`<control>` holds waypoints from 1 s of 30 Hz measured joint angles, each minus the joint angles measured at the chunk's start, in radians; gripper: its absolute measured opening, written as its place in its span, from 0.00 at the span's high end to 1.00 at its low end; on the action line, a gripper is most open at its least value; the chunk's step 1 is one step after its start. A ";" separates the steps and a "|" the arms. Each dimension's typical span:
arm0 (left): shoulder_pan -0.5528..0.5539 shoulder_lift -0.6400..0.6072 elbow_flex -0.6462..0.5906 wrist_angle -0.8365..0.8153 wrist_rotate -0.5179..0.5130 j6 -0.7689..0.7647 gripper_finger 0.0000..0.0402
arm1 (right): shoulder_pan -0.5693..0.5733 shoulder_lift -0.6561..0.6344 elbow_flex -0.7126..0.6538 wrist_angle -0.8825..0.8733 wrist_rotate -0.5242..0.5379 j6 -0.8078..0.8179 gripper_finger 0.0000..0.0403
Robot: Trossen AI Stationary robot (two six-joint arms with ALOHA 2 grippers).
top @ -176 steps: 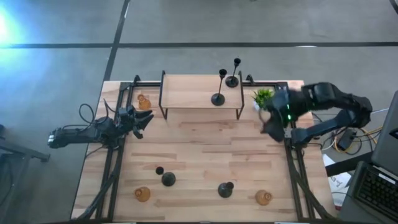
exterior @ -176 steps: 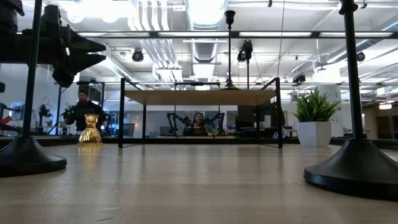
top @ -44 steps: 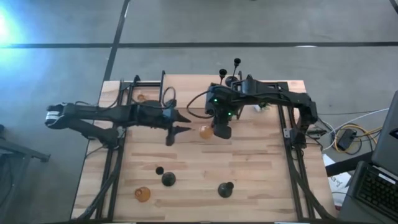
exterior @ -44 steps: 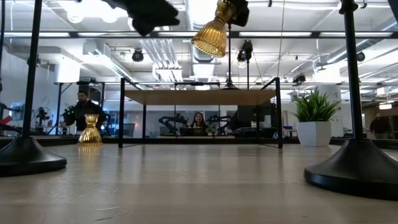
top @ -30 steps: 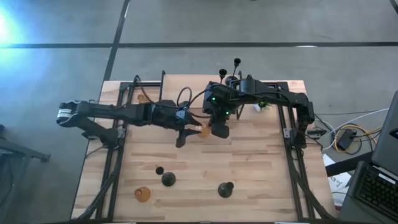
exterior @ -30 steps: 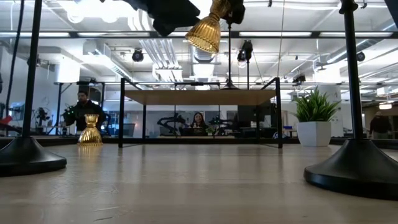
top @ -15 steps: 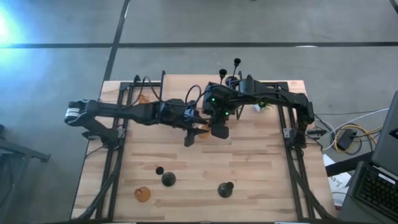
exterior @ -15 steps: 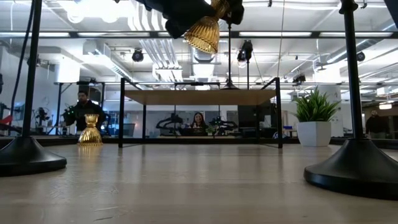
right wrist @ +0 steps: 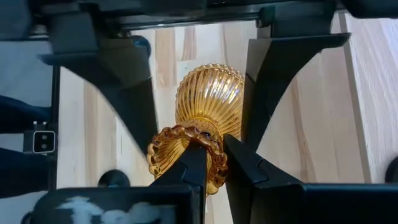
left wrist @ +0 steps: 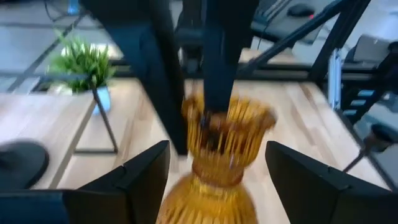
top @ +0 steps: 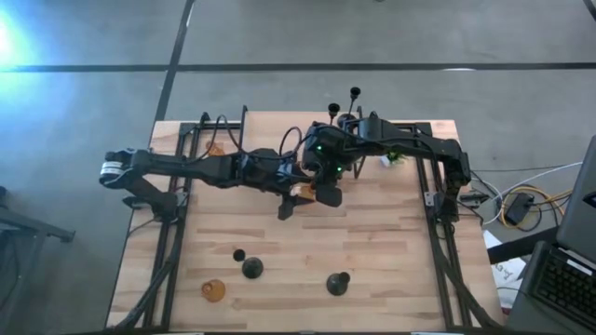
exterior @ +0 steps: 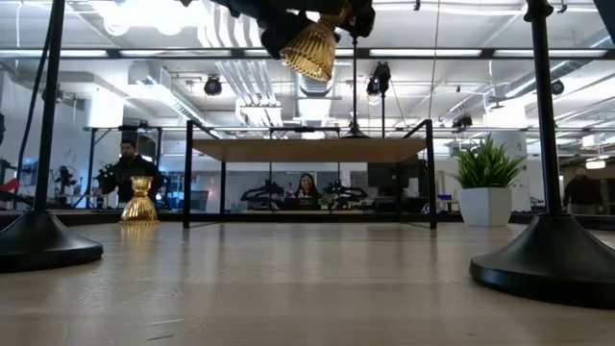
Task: Pick & Place candle stick holders
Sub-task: Put the bottom right yellow glass candle holder on the shelf
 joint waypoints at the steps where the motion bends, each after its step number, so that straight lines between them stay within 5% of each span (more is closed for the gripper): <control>1: 0.000 0.001 0.000 0.013 0.008 0.000 0.34 | 0.000 0.000 0.000 0.003 -0.006 -0.002 0.94; 14: 0.002 0.013 0.000 0.018 0.008 -0.006 0.44 | 0.000 0.000 0.000 0.023 -0.015 -0.004 0.94; 23: 0.004 0.013 0.000 0.007 0.005 0.003 0.62 | 0.000 0.000 0.000 0.023 -0.026 -0.001 0.94; 30: 0.004 0.013 0.003 0.003 0.005 0.002 0.63 | 0.001 0.000 0.000 0.024 -0.022 0.012 0.94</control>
